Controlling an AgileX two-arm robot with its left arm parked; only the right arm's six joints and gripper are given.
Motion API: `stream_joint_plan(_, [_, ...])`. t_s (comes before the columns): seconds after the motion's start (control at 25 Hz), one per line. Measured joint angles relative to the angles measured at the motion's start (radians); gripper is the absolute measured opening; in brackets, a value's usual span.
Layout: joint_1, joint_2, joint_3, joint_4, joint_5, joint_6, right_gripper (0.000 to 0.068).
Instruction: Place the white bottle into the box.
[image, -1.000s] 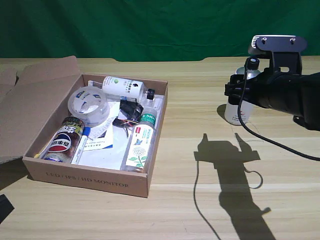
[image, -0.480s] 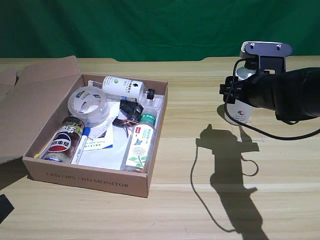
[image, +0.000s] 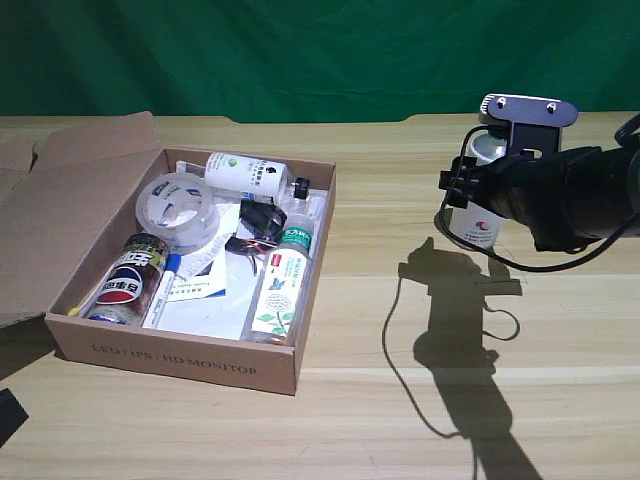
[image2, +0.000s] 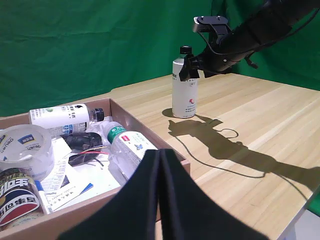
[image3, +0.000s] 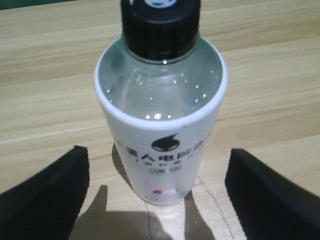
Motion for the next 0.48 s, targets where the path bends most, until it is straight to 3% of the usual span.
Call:
stream_joint_plan(0.2, [-0.041, 0.038, -0.039, -0.092, 0.053, 0.069, 0.0679])
stream_joint_plan(0.48, [-0.043, 0.100, -0.078, -0.136, 0.056, 0.073, 0.0678])
